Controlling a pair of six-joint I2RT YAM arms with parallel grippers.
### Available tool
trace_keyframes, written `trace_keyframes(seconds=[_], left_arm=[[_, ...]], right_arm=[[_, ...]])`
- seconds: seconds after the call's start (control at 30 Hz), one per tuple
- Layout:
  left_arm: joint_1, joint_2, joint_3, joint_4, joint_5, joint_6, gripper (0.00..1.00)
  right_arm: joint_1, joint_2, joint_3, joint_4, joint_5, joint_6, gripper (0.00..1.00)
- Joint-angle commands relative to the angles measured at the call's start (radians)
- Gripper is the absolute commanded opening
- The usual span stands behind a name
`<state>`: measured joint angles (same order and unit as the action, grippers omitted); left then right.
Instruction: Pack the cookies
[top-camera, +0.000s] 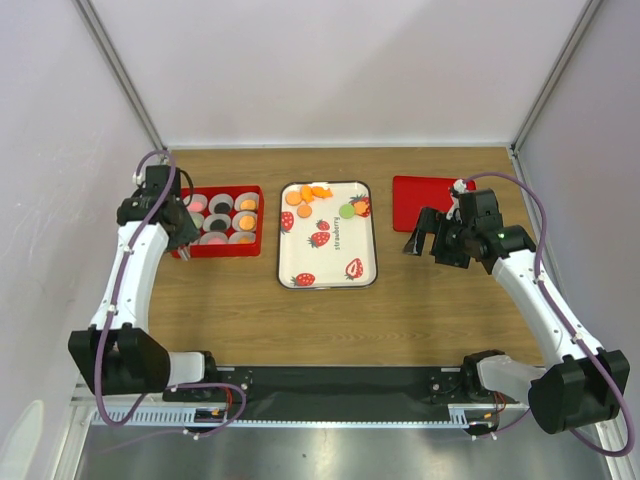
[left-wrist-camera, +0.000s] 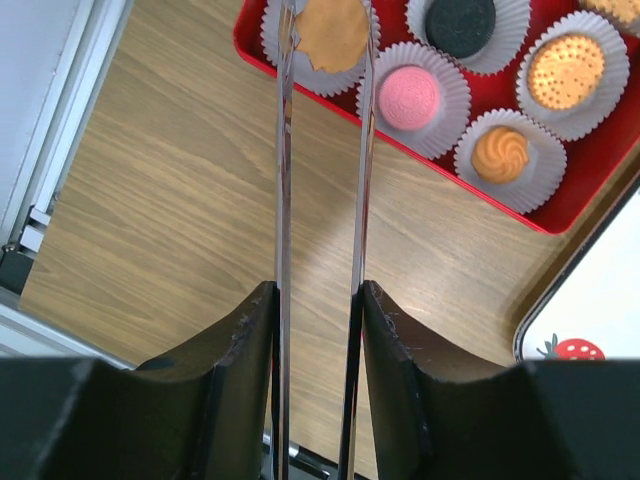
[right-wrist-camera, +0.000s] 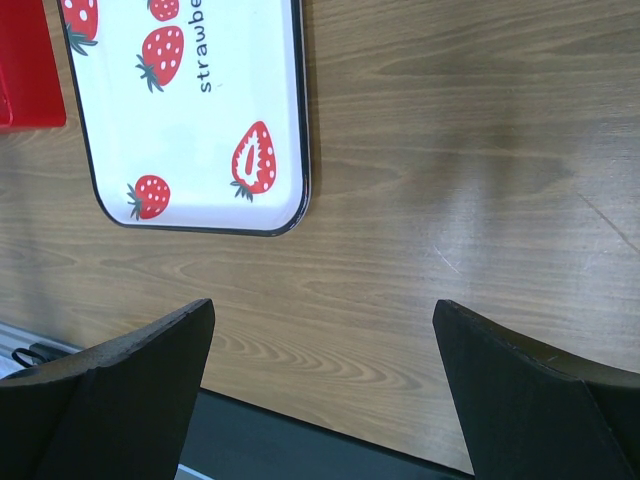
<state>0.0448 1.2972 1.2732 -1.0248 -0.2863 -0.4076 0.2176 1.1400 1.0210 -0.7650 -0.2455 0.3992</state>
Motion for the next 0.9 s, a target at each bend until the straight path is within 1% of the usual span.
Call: trace_keyframes(seconds=[0.0,0.1,0.43,0.87], left_arm=[[0.027,0.002,0.006,0.046,-0.025,0.035,0.42],[0.046,0.005,-0.001,0.058,-0.014,0.047,0.43],[0.055,0.017,-0.046,0.084,-0.004,0.052,0.45],[0.058,0.047,-0.049,0.106,-0.002,0.05,0.45]], right_arm=[[0.005,-0.011,0.001,0.021,-0.008,0.0,1.0],[0.005,-0.006,0.005,0.023,-0.009,0.0,1.0],[0.005,0.0,0.005,0.021,-0.006,0.001,1.0],[0.003,-0.003,0.005,0.023,0.0,0.0,1.0]])
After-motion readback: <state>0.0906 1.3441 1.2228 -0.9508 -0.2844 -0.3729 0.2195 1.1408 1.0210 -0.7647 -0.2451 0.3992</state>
